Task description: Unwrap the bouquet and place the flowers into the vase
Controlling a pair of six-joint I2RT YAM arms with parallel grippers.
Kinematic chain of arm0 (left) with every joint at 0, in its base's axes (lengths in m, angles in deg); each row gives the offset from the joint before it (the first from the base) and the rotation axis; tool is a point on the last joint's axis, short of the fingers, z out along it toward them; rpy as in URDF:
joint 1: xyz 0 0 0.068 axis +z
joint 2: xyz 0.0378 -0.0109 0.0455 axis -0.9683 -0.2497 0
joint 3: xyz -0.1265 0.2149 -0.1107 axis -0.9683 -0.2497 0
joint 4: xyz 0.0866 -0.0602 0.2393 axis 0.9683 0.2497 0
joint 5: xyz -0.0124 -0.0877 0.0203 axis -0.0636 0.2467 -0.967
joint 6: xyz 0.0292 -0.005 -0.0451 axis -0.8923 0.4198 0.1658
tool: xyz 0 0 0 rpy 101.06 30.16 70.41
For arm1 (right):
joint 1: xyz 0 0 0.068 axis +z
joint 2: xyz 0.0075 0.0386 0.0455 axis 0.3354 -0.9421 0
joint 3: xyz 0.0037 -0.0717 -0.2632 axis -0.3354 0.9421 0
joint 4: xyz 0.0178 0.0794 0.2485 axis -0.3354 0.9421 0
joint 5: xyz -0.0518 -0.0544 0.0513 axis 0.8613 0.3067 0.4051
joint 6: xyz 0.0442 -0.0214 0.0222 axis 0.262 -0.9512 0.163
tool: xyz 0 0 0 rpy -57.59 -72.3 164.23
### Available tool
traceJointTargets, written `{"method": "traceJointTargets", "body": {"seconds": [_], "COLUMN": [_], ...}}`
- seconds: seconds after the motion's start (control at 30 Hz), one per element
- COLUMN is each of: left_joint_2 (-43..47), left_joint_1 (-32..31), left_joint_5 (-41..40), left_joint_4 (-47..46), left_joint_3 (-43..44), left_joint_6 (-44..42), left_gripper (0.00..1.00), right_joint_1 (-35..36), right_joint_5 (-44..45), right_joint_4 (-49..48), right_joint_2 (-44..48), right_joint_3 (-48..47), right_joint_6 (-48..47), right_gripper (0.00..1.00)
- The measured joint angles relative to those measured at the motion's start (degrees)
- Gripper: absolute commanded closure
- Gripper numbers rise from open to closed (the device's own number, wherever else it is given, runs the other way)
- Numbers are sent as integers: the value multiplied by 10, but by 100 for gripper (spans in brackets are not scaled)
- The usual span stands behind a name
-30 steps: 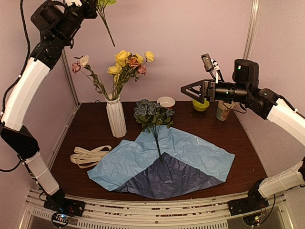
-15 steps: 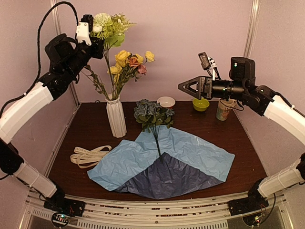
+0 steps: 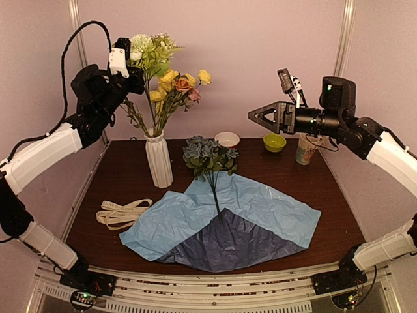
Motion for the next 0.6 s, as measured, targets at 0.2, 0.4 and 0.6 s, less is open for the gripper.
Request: {"method": "traceJointTargets", "body": {"seconds": [0.2,0.4,0.6], "left_joint_2": [-7,-27,-51], "left_joint_1": [15,17,17], "left_joint_5": [0,-11,-30], "left_joint_4": [-23,-63,-95], "left_joint_3": [-26,-76,-115], "left_joint_6": [-3,-5,-9], "left_gripper": [100,100,100], "right_joint_1": [0,0,0], "right_joint_5": [10,11,11], "right_joint_4": [7,14,14], "right_joint_2": [15,15,14], "right_joint_3": [2,1,1], "right_joint_6": [0,0,0], "right_gripper": [17,17,17]}}
